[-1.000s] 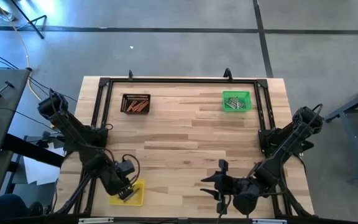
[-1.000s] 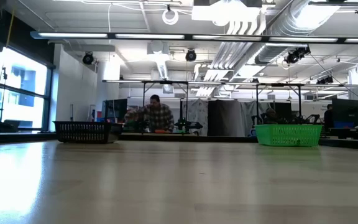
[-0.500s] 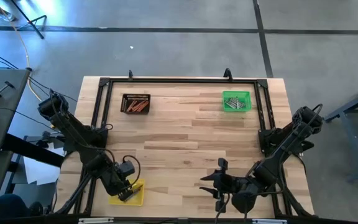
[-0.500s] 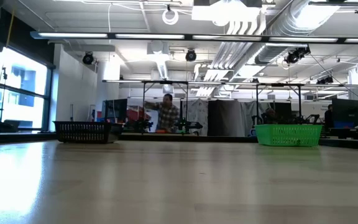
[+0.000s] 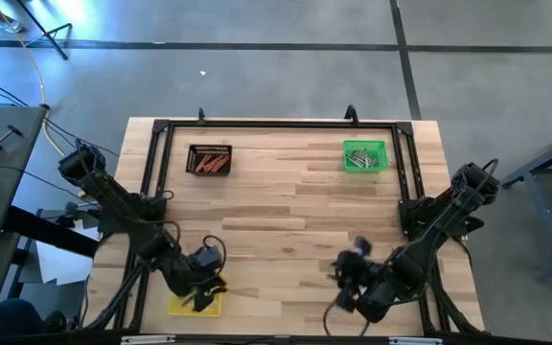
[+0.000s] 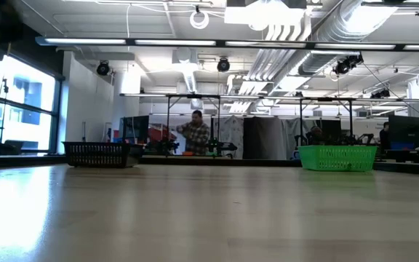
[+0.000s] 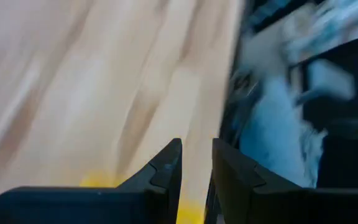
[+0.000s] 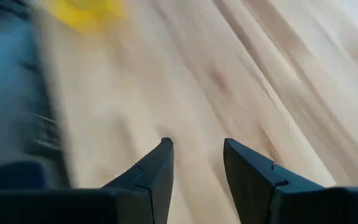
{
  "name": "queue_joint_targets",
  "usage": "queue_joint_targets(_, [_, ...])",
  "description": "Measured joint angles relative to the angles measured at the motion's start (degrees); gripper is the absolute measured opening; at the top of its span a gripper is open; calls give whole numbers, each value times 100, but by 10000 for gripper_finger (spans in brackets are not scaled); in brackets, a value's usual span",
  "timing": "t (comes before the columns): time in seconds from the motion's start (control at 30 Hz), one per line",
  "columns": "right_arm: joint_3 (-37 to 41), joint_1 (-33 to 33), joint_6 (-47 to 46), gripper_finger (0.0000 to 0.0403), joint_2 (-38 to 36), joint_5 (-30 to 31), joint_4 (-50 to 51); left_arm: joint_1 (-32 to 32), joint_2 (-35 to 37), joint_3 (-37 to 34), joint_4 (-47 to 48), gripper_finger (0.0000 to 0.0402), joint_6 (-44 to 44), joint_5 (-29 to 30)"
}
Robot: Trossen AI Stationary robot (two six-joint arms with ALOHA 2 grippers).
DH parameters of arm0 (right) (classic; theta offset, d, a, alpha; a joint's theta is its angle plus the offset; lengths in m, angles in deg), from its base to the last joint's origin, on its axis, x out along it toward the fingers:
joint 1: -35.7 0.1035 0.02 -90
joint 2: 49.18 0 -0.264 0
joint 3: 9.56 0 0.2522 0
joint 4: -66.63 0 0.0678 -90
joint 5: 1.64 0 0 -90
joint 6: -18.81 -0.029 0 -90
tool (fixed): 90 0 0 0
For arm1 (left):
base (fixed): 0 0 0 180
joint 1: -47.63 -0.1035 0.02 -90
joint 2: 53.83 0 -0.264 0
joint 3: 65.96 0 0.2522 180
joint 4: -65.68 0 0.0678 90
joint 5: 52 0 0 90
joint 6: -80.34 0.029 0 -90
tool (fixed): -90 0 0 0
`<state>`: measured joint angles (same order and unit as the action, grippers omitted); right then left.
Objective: Sort crayons
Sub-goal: Put the orange crayon into the black bin
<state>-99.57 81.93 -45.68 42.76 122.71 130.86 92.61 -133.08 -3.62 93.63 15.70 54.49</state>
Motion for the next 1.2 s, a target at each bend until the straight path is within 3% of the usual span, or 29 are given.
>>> queue_joint_targets(0.13, [0,6,-1974,133,75,-948,2097,-306,0,0,-1225,76,1526,557])
queue_joint_targets(0.27, [2,142,-2828,133,228,-1864,3051,-561,2,0,-2180,76,2696,993])
queue_joint_targets(0.47, [191,475,-3197,133,341,-2600,2919,-840,2,0,-2754,76,3844,1367])
queue_joint_targets(0.7, [925,733,-3723,133,350,-3281,2926,-1119,2,0,-3060,76,4228,1448])
queue_joint_targets(1.0, [1945,749,-3399,133,347,-3845,2716,-1212,2,-2,-3661,76,4800,1432])
queue_joint_targets(1.2, [2726,740,-3067,133,105,-4315,1583,-1212,2,-2,-3813,76,4983,1405])
